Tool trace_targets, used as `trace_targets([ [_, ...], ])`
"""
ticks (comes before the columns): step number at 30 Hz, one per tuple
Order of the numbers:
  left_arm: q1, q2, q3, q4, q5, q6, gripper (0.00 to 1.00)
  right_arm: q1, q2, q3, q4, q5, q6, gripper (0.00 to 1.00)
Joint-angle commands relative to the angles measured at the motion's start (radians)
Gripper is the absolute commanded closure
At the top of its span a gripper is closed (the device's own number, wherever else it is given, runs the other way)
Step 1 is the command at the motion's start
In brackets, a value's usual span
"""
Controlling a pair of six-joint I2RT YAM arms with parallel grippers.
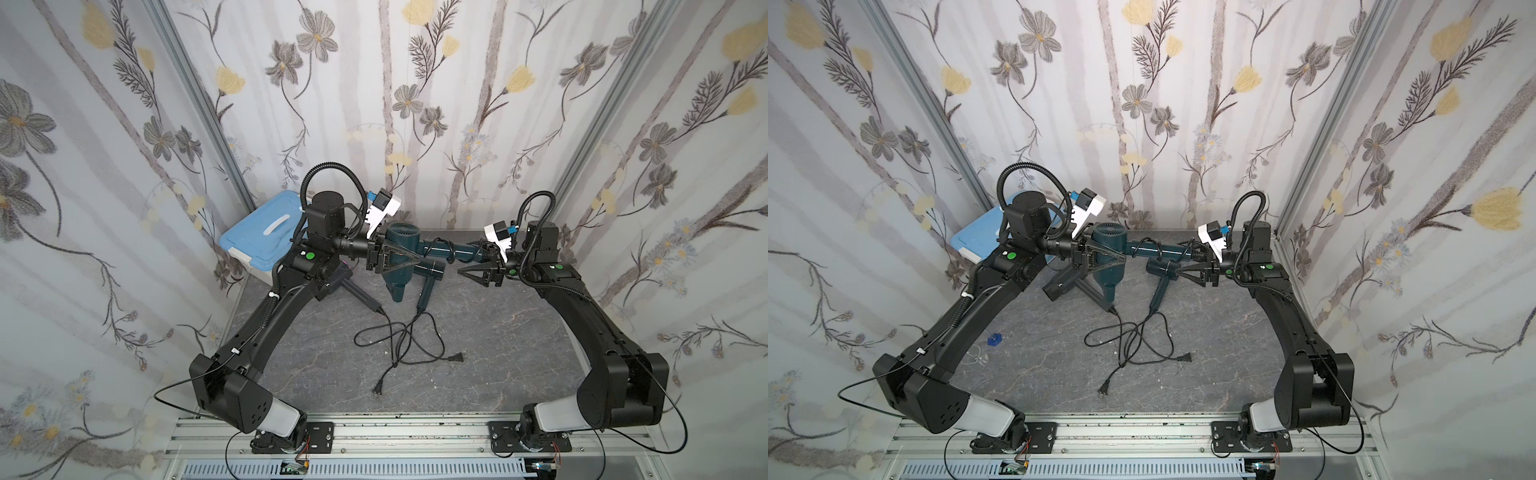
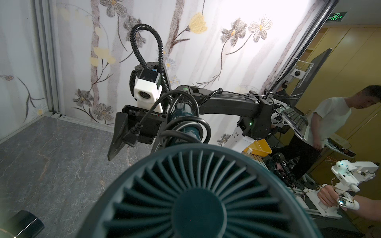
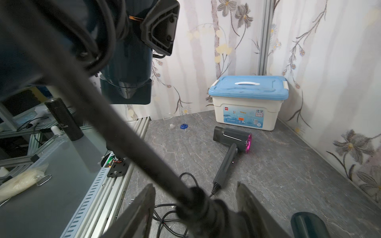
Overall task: Wrap the cord around the hair dryer
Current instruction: Wrap the power cord around the hair dryer.
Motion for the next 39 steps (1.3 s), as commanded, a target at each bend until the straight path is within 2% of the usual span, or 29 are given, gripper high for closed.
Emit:
trace_targets([
  [1,-0.001,-0.012,0.001,0.068,0.005,0.000,1.00,0.001,-0.032,-0.018,0.169,0.038,0.099,0.32],
  [8,0.000,-0.014,-0.004,0.076,-0.001,-0.003,1.00,0.004,-0.079,-0.080,0.306,0.137,0.205,0.34],
  [21,0.002,-0.014,-0.010,0.075,-0.012,-0.003,1.00,-0.005,-0.133,-0.140,0.413,0.223,0.286,0.55],
  [27,0.005,-0.014,-0.019,0.105,-0.030,-0.018,1.00,-0.008,-0.146,-0.160,0.425,0.237,0.302,0.71],
  [33,0.001,-0.002,-0.038,0.218,-0.018,-0.108,1.00,0.008,-0.111,-0.184,0.485,0.248,0.364,0.82],
  [39,-0.016,0.022,-0.012,0.142,0.016,-0.078,1.00,0.034,-0.055,-0.105,0.418,0.273,0.352,0.90],
])
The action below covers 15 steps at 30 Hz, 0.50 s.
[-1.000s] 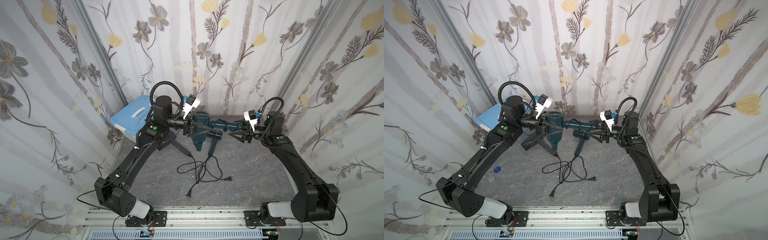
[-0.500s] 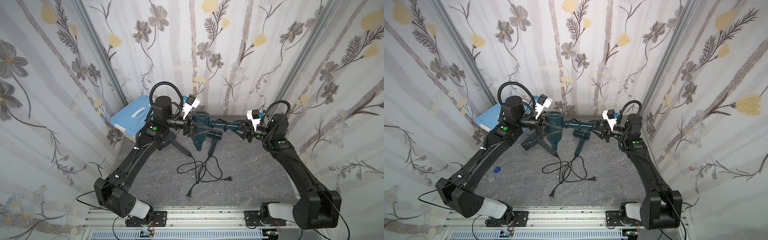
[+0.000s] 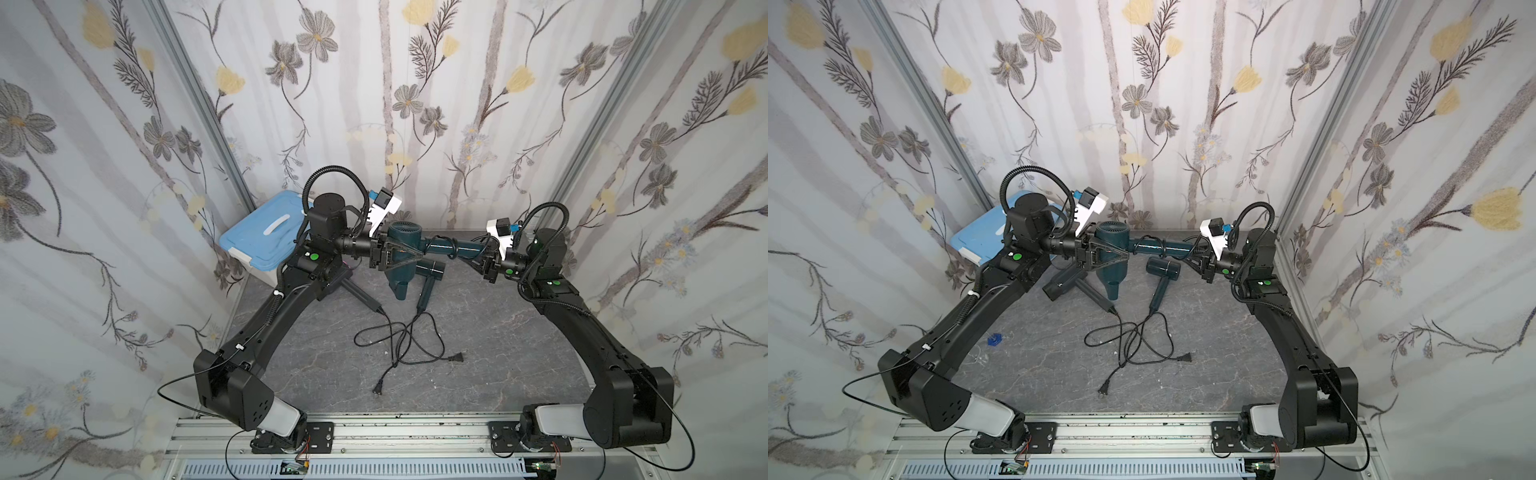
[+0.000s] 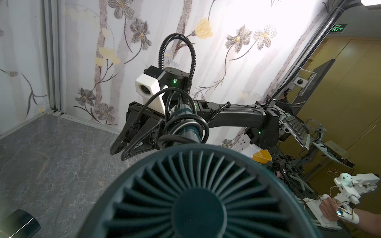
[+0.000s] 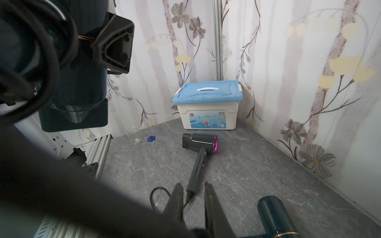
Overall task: Wrap the cord around the hair dryer
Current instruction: Wrap the power cord around the hair dryer.
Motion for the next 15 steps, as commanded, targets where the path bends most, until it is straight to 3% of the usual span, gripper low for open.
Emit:
trace_targets([
  [1,-0.011,0.006,0.021,0.011,0.044,0.033,1.00,0.003,0.017,0.051,-0.001,0.027,0.005,0.91],
  [8,-0.053,0.037,0.032,0.014,0.040,0.038,1.00,0.026,0.133,0.197,-0.129,0.007,-0.037,0.96],
  [15,-0.058,0.077,0.031,0.177,-0.005,-0.066,1.00,0.082,0.173,0.152,-0.133,0.009,-0.036,0.98],
])
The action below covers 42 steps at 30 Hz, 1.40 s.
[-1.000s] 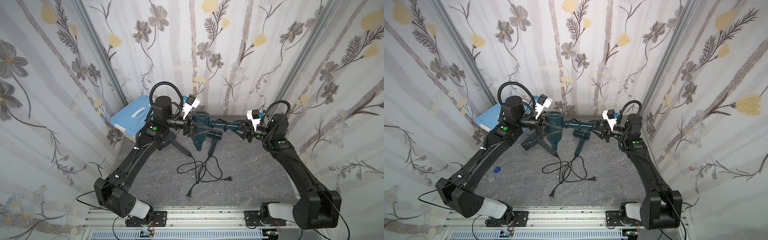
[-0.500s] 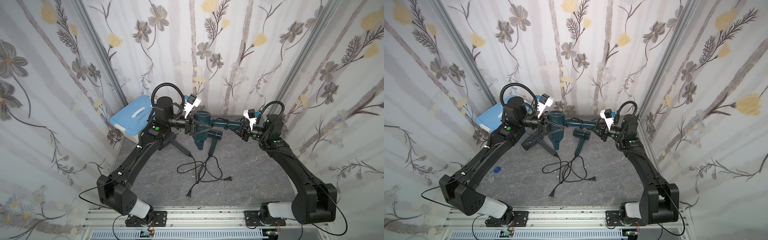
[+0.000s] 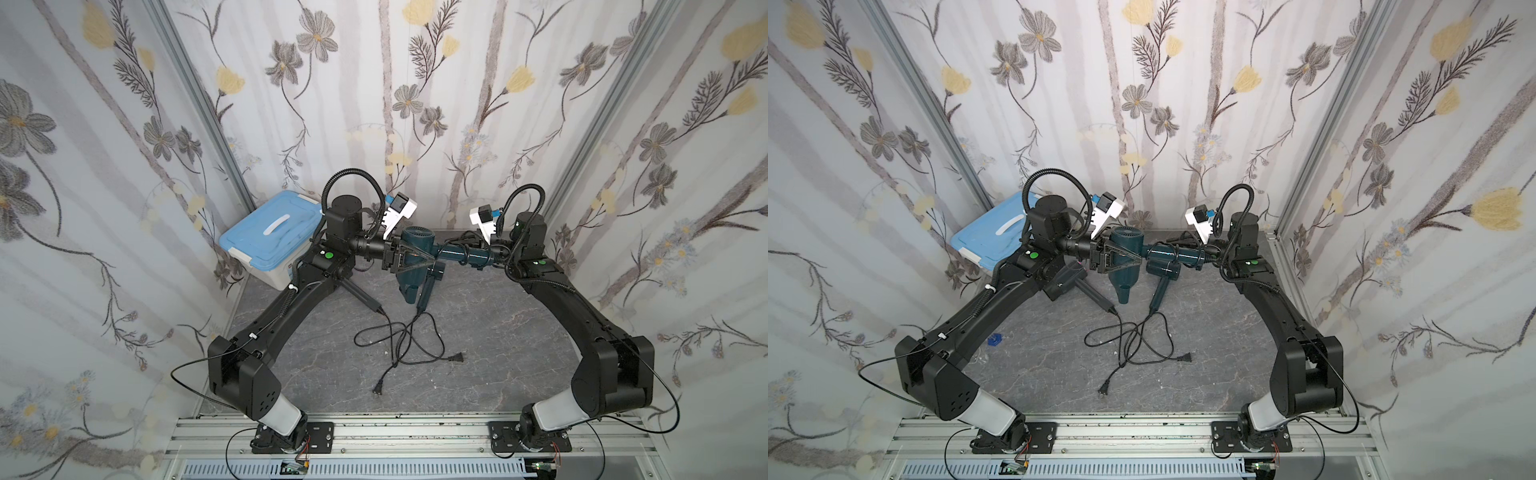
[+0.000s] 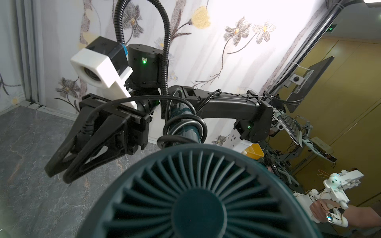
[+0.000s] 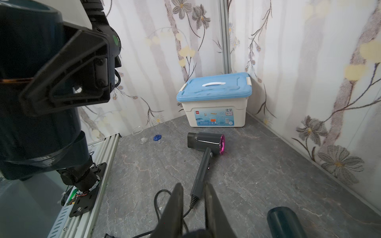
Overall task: Wrap the cord around the hair dryer
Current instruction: Wrap the power cord around the hair dryer.
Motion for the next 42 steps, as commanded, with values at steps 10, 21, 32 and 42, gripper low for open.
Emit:
trace_targets([
  [10,0.026,0.057,-0.060,0.492,-0.148,-0.289,1.00,0.022,-0.067,-0.250,0.227,0.029,0.170,0.99],
  [21,0.064,0.103,-0.153,0.780,-0.312,-0.482,1.00,0.026,-0.152,-0.440,0.454,0.131,0.392,0.98],
  [32,0.063,0.034,-0.202,0.519,-0.435,-0.270,1.00,0.082,-0.289,-0.433,0.151,0.420,0.264,0.99],
  [42,0.010,0.017,-0.121,0.016,-0.548,0.129,1.00,0.194,-0.343,-0.256,-0.323,0.719,0.051,0.99],
])
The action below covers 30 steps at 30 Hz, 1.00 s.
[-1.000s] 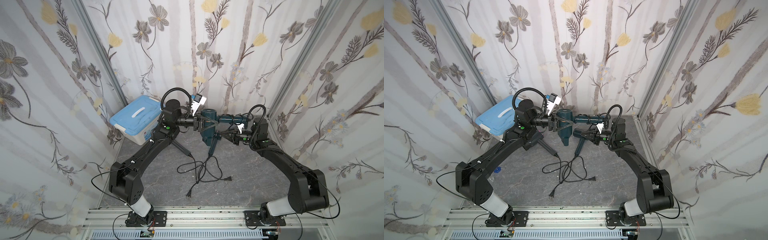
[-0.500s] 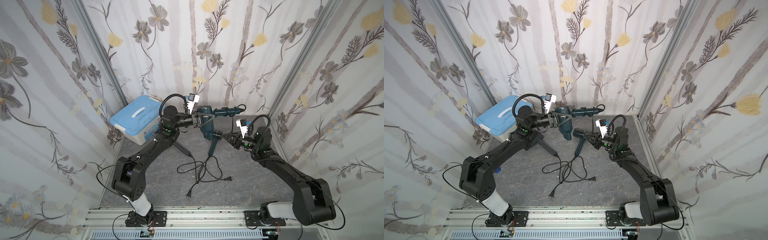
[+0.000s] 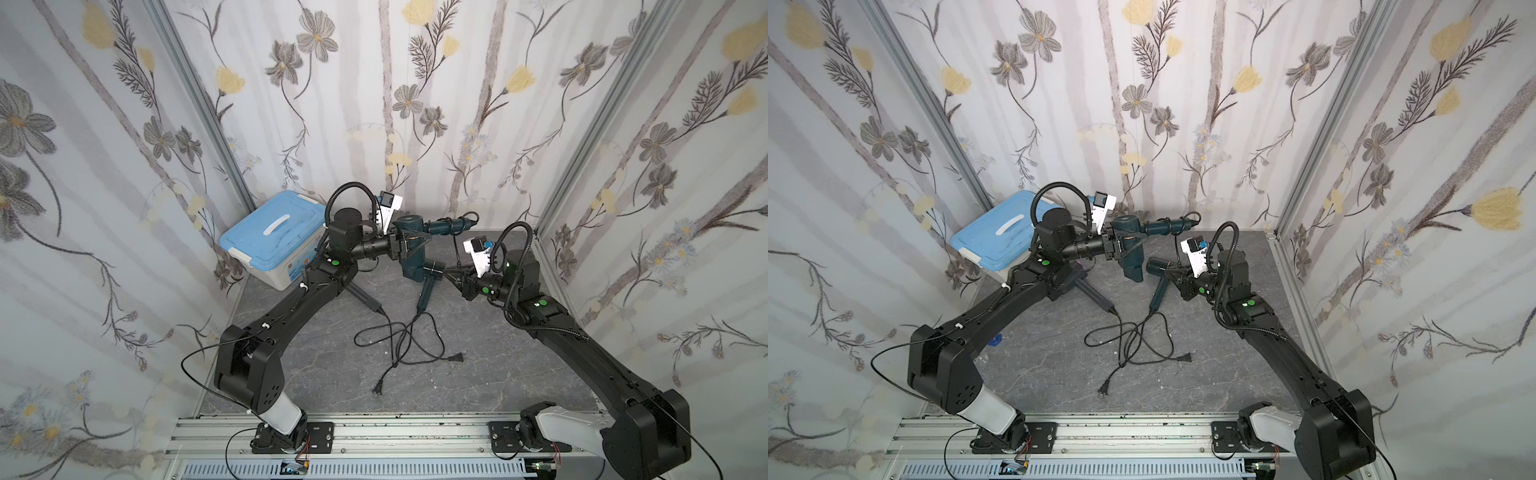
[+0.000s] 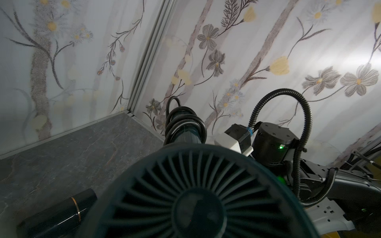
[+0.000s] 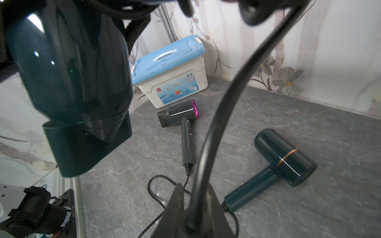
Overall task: Wrap the cord around the hair dryer
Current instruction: Wrap the power cord around the hair dryer.
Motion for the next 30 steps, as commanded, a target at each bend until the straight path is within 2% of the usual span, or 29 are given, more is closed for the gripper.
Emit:
trace_targets([
  [1,-0.011,-0.010,0.028,-0.197,-0.102,0.224,1.00,0.020,-0.011,0.058,-0.210,0.131,-0.106,0.98],
  [5,-0.033,0.001,0.066,-0.373,-0.152,0.367,1.00,0.039,-0.006,0.137,-0.363,0.178,-0.166,0.98],
  [8,-0.058,0.022,0.104,-0.504,-0.184,0.472,1.00,0.039,-0.016,0.165,-0.413,0.152,-0.185,0.98],
  [16,-0.112,0.037,0.100,-0.636,-0.162,0.568,1.00,0.023,0.009,0.187,-0.444,0.054,-0.196,0.95],
  [21,-0.126,0.029,0.080,-0.678,-0.132,0.593,1.00,-0.027,0.027,0.171,-0.435,-0.083,-0.196,0.89],
  [24,-0.129,0.031,0.080,-0.699,-0.102,0.598,1.00,-0.064,0.025,0.151,-0.412,-0.182,-0.191,0.82],
  [30,-0.140,0.032,0.074,-0.709,-0.036,0.602,1.00,-0.135,0.021,0.094,-0.319,-0.360,-0.151,0.73],
])
